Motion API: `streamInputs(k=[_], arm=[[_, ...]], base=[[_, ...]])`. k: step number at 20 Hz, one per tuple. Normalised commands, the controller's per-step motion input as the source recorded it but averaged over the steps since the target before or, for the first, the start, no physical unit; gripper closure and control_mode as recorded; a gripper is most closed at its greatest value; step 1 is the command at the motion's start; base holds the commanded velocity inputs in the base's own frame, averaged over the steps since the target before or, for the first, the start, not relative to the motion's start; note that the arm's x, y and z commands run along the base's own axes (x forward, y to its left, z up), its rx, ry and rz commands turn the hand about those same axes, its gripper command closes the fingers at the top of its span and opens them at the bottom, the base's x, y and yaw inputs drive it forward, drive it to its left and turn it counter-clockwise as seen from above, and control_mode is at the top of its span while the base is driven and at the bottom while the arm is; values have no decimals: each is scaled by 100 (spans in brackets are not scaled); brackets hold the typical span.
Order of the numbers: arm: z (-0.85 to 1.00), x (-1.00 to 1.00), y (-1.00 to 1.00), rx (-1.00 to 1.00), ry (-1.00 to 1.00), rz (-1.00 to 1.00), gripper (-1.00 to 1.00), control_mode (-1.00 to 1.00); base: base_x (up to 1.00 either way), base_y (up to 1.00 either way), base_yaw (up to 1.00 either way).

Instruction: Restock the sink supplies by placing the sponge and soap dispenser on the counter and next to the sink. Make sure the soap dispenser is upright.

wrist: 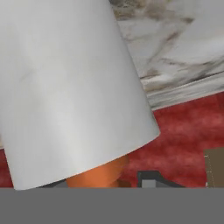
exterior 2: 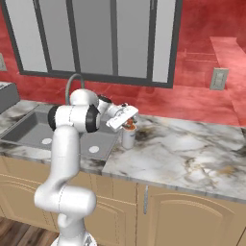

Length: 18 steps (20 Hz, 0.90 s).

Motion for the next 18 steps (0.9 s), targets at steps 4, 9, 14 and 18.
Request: streamInputs(k=[4,9,14,18], arm=[[-53,42,2,-2,0,0,100,-100],[-33,-11,5,-1,-7,0,100,-100],[-10,-42,22,-3,-16,0,100,-100],[-12,-34,24,-2,-14,0,100,-100]], base=[[0,0,0],[0,0,0],[0,0,0],[0,0,0]])
